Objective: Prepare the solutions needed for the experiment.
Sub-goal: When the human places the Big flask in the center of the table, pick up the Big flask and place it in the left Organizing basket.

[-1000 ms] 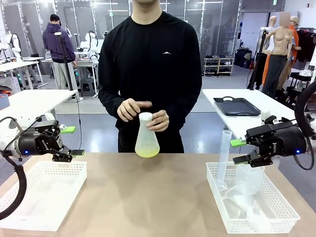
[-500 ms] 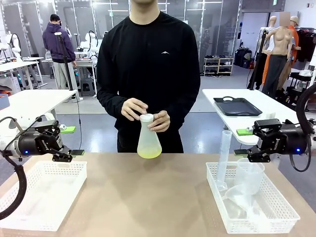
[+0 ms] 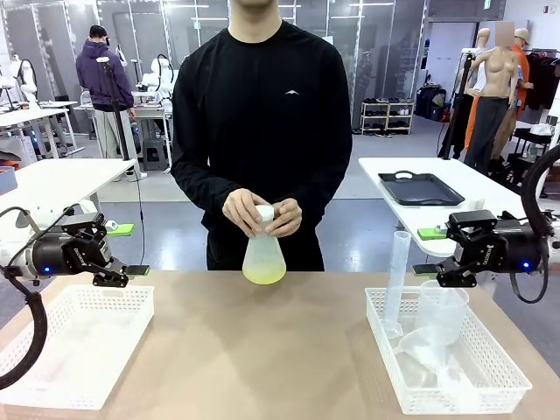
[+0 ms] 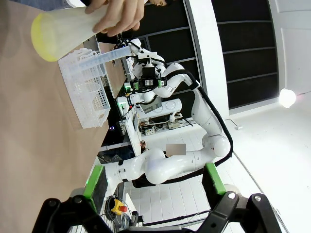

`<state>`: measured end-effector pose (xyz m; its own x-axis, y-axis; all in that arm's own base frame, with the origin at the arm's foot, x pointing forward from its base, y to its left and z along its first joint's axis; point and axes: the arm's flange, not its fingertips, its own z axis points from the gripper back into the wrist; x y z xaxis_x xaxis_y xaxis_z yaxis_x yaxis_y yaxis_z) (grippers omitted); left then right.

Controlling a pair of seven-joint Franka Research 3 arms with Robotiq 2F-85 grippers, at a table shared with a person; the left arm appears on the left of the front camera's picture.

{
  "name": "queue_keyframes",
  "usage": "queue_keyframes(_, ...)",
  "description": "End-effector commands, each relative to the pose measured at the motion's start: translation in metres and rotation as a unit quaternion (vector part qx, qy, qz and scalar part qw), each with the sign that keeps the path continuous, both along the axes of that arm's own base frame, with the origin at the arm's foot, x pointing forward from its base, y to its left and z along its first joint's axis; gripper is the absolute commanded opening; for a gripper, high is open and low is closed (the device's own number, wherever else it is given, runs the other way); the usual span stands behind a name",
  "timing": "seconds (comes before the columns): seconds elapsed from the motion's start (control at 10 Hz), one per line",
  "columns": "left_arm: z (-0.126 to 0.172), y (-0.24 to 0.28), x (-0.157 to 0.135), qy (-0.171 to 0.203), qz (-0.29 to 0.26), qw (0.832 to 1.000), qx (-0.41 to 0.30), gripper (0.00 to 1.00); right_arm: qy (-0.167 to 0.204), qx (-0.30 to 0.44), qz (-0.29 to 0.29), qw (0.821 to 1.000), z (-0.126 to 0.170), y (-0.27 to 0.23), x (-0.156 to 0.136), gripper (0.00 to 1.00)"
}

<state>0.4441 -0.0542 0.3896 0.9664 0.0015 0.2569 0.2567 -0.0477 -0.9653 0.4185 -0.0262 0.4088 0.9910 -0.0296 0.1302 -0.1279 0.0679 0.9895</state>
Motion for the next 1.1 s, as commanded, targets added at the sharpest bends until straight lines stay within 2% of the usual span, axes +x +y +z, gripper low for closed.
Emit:
queue_keyframes(0.0, 0.0010, -0.0008, 0.0000, -0.004, 0.000, 1.000, -0.003, 1.00, 0.000, 0.001, -0.001, 1.000, -0.0001, -0.0010, -0.0001, 0.80)
queue_keyframes(1.0, 0.0000, 0.0000, 0.0000, 0.000, 0.000, 1.000, 0.000, 1.00, 0.000, 0.001, -0.001, 1.000, -0.0001, -0.0010, -0.0001, 0.80)
